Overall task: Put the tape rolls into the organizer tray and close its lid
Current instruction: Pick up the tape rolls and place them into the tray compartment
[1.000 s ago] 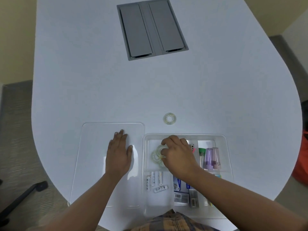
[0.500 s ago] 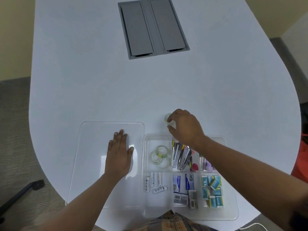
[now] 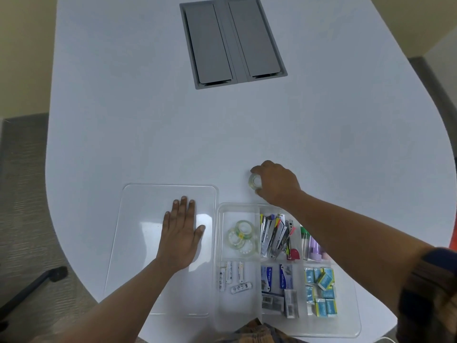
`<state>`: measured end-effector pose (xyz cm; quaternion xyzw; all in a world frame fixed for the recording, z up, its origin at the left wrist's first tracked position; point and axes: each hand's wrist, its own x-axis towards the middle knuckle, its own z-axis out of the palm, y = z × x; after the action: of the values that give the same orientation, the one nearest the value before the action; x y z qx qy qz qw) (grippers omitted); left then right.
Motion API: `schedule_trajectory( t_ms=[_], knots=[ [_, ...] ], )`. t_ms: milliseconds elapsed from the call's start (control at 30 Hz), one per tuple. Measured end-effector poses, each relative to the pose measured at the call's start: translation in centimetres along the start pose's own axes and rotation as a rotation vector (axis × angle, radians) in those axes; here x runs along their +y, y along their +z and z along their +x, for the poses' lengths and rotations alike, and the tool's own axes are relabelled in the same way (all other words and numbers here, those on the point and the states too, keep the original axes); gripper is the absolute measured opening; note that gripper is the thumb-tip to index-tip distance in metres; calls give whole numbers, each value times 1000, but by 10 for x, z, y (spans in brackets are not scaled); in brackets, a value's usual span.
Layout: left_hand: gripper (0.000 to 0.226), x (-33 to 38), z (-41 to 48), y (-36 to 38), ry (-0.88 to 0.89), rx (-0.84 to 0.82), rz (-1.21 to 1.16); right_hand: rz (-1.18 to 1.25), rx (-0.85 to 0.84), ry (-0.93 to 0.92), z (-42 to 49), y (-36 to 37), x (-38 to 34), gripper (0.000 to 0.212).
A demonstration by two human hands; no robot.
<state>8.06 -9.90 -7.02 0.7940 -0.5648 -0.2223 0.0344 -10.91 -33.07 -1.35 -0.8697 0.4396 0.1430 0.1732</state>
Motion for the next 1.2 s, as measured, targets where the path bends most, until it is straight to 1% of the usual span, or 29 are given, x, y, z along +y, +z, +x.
schedule_trajectory(
  t_ms=[100,267,400,500,600,667,767,933,1100,1200],
  knots=[
    [71,-3,2,1,4,-40,28,64,28,-7,-4,-2,-3,54],
    [76,-3,5,1,2,-76,27,286,131,-80,-34,-18,-21,57],
    [79,-3,5,2,2,-81,56,373,117,-166,-77,-18,-41,57],
    [79,-4,5,3,-2,-78,59,328,42,-205,-101,-7,-53,54],
    [80,-4,5,4,-4,-74,54,188,-77,-219,-109,6,-62,45],
    [80,-5,5,5,-2,-69,55,122,-109,-220,-110,12,-66,40],
    [80,-6,5,6,-2,-72,70,134,-108,-205,-109,17,-67,39],
    [79,-7,7,7,-3,-71,73,134,-59,-114,-110,18,-61,41],
    [79,-6,5,7,1,-62,71,27,-76,-102,-113,20,-63,30],
    [80,-5,5,6,-3,-67,67,-6,-95,-79,-114,23,-64,29]
  ],
)
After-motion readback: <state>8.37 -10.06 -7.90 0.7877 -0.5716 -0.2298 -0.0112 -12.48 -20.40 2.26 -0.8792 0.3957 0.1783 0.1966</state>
